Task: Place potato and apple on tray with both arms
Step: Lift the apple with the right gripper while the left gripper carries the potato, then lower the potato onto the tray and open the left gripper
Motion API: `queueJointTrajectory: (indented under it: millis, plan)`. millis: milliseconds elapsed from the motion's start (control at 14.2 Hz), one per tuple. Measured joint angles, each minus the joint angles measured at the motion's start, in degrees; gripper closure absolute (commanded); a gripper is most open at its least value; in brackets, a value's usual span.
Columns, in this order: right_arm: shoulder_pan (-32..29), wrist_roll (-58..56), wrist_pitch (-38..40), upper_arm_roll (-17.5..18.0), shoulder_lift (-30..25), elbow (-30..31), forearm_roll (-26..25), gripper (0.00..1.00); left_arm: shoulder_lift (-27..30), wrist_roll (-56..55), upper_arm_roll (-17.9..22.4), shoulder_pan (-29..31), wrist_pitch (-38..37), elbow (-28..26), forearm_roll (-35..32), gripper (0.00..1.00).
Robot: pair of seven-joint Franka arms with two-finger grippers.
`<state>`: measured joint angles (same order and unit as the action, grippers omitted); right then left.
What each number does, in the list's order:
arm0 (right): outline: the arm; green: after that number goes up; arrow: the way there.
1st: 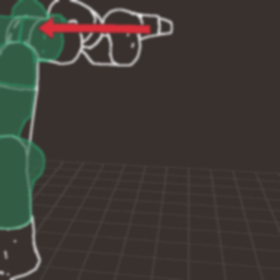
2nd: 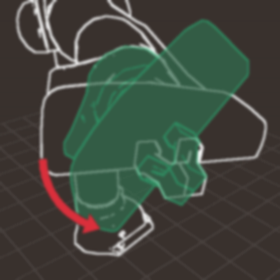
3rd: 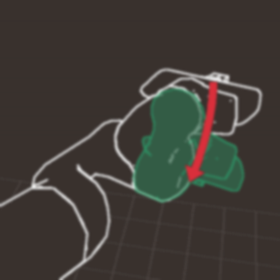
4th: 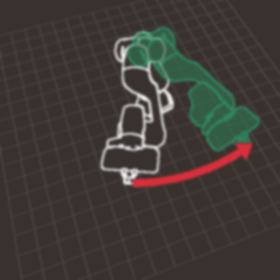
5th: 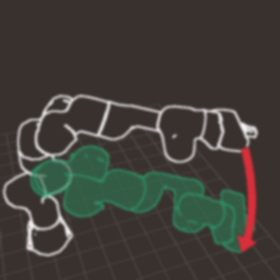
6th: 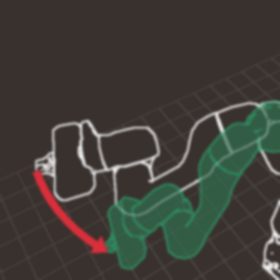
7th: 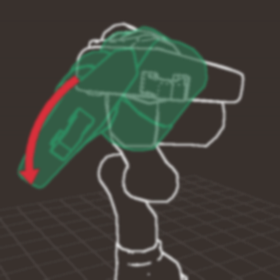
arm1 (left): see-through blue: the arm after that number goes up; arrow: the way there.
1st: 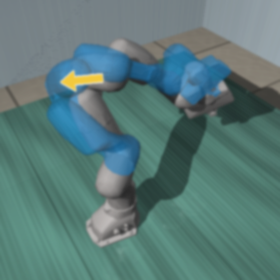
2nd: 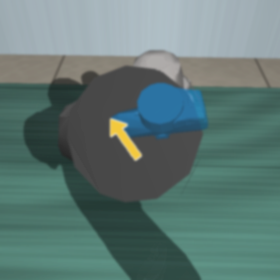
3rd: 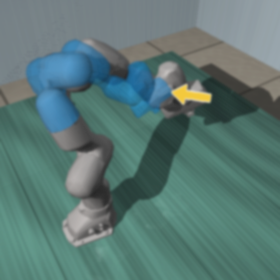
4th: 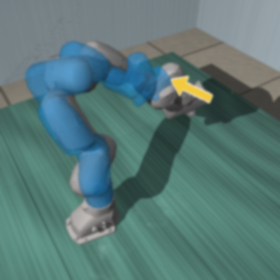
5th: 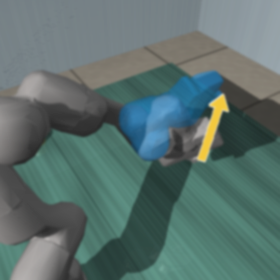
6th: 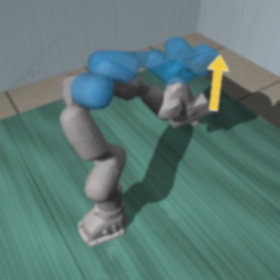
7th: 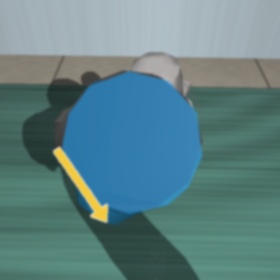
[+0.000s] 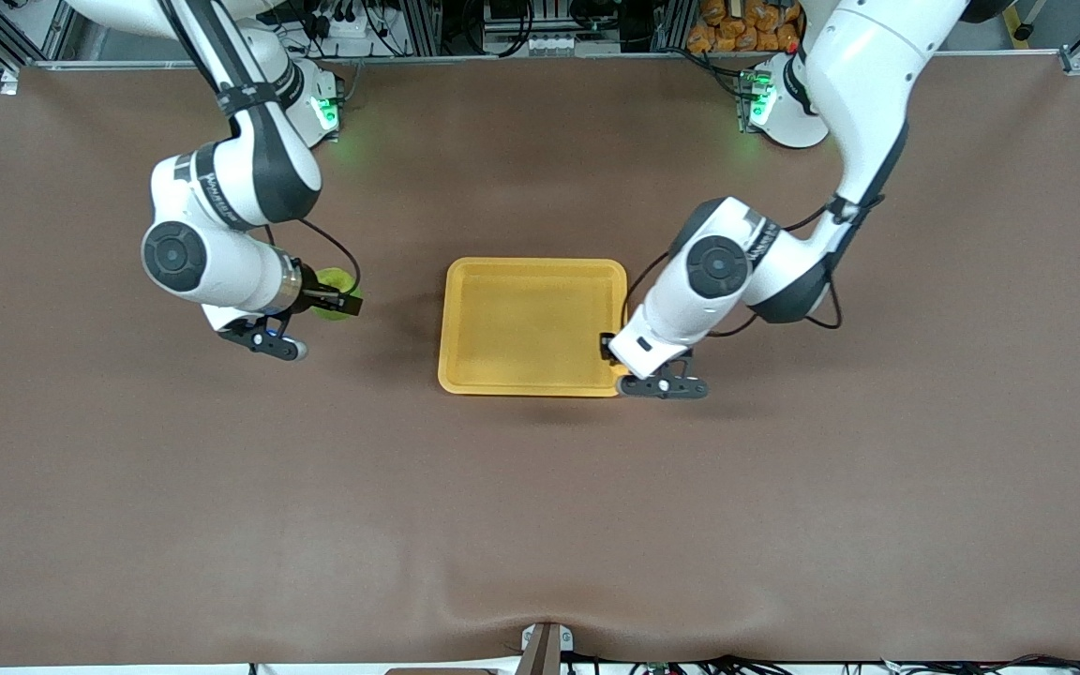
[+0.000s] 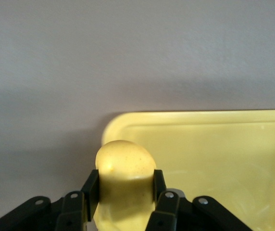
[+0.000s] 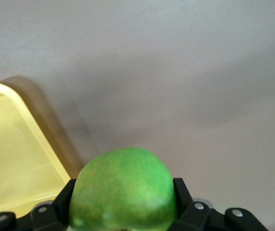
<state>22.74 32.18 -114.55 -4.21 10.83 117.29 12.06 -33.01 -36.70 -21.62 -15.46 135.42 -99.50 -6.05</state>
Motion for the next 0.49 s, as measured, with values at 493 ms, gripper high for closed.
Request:
queueJointTrajectory:
  millis: [493]
  plan:
    - [2.8, 3.6, -2.8, 0.0, 1.5, 0.0, 3.8, 1.0, -2.1, -1.9, 0.1, -2.6, -2.1, 0.6, 0.0, 0.83]
